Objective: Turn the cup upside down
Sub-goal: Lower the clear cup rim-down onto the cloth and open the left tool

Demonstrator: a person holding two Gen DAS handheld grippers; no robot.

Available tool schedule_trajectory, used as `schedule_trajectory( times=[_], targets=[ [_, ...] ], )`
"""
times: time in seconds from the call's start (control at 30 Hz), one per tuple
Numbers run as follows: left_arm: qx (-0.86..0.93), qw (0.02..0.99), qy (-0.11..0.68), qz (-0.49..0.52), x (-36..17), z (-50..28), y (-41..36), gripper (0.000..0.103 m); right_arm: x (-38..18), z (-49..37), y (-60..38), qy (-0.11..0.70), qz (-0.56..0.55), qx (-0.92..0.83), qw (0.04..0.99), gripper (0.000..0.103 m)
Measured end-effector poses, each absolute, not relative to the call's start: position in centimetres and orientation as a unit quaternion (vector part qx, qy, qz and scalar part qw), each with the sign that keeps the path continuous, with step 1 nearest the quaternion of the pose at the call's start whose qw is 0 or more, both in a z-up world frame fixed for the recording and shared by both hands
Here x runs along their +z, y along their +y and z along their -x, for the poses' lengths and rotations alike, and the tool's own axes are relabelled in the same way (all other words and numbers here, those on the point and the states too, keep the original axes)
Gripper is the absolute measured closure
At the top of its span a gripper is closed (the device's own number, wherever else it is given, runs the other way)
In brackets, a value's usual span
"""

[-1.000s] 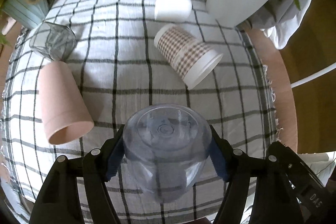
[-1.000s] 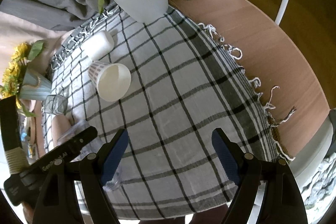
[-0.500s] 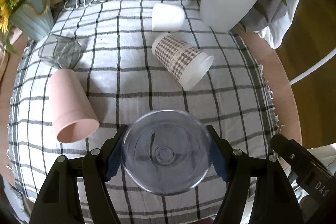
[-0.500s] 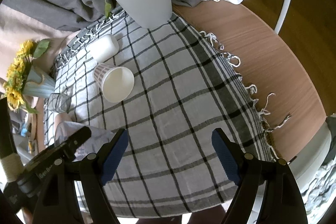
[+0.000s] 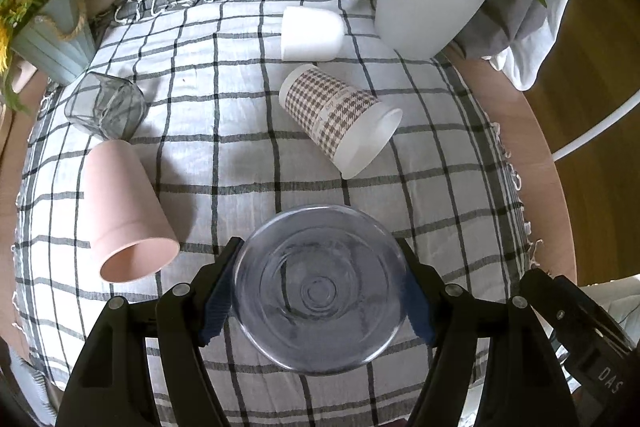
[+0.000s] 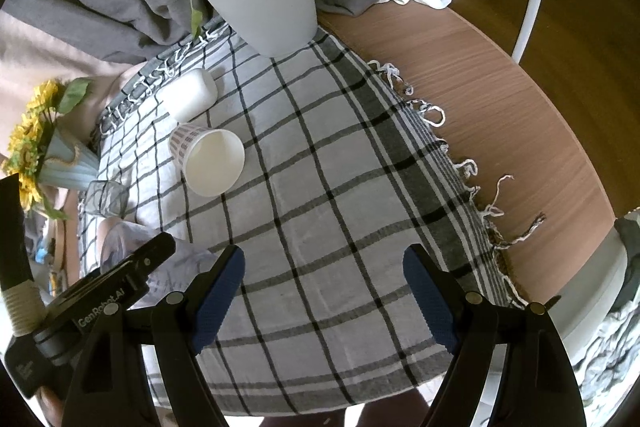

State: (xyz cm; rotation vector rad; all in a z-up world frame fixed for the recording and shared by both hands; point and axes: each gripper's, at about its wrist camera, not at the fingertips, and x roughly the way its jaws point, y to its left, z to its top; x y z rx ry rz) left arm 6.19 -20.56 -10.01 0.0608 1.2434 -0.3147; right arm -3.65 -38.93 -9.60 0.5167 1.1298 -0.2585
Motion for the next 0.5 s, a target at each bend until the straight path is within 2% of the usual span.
schedule_trajectory(
  times=[0.13,0.33,0.5],
  targets=[
    [-0.15,0.798,0.583,-0.027,-10.1,-6.1,-20.6,0.03,-9.6,3.7,-38.9,0.528,-0.238,-0.121,0.806,0.022],
    [-0.146,0.807,0.572,-0.027,-9.7,-5.7,-20.6,0.016,-9.2,3.9,-38.8,0.529,-0.226,-0.126,0.808,0.019],
    [-0.14,0.813,0.565,-0.017,-8.9,-5.3,-20.2,0.015,-8.8,4.1,-38.8,0.525,-0.214,-0.134,0.813,0.018]
  ],
)
